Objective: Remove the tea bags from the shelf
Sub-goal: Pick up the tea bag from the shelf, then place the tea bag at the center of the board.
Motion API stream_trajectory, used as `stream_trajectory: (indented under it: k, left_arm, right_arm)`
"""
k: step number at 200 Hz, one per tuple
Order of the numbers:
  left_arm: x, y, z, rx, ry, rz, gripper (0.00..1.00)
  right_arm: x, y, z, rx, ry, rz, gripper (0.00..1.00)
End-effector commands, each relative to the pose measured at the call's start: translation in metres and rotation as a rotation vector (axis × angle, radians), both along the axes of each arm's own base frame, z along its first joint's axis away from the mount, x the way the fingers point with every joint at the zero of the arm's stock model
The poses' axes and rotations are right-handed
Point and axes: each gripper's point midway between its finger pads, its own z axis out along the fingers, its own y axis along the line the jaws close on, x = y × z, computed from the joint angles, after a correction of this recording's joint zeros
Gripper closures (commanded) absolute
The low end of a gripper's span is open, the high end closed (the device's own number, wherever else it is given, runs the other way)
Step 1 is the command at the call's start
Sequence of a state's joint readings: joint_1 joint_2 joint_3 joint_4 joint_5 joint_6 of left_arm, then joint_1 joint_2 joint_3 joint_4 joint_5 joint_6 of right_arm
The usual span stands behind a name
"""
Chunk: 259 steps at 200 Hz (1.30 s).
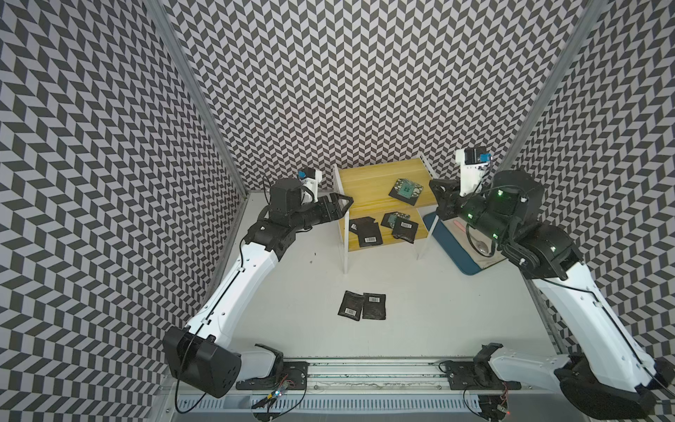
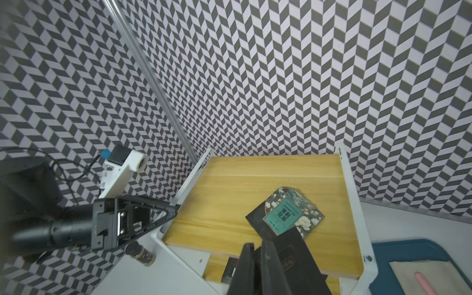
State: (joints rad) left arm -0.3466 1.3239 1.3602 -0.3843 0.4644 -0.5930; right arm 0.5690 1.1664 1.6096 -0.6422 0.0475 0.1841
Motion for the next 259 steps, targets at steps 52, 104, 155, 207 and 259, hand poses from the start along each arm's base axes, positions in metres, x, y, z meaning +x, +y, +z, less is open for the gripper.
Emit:
stream_trajectory:
  k: [52,104,155,207,259]
  left_arm:
    - [-0.020,0.011,0.035,-0.007,-0.100,-0.005,0.14]
    - [-0.036,0.022,0.024,0.002,-0.091,0.014,0.11]
    - [-0.050,0.035,-0.009,0.020,-0.026,0.041,0.11]
    - [-0.052,0.037,-0.028,0.021,0.014,0.039,0.11]
    - [-0.052,0.038,-0.045,0.022,0.044,0.040,0.11]
  right_arm:
    - [-0.057,0.009,-0.072,0.050,0.028,0.204,0.93]
    - [-0.074,0.017,-0.155,0.105,0.127,0.248,0.91]
    - [-0.076,0.029,-0.240,0.076,0.248,0.194,0.90]
    - [-0.080,0.047,-0.313,0.031,0.359,0.132,0.89]
    - [-0.083,0.045,-0.362,0.018,0.430,0.084,0.88]
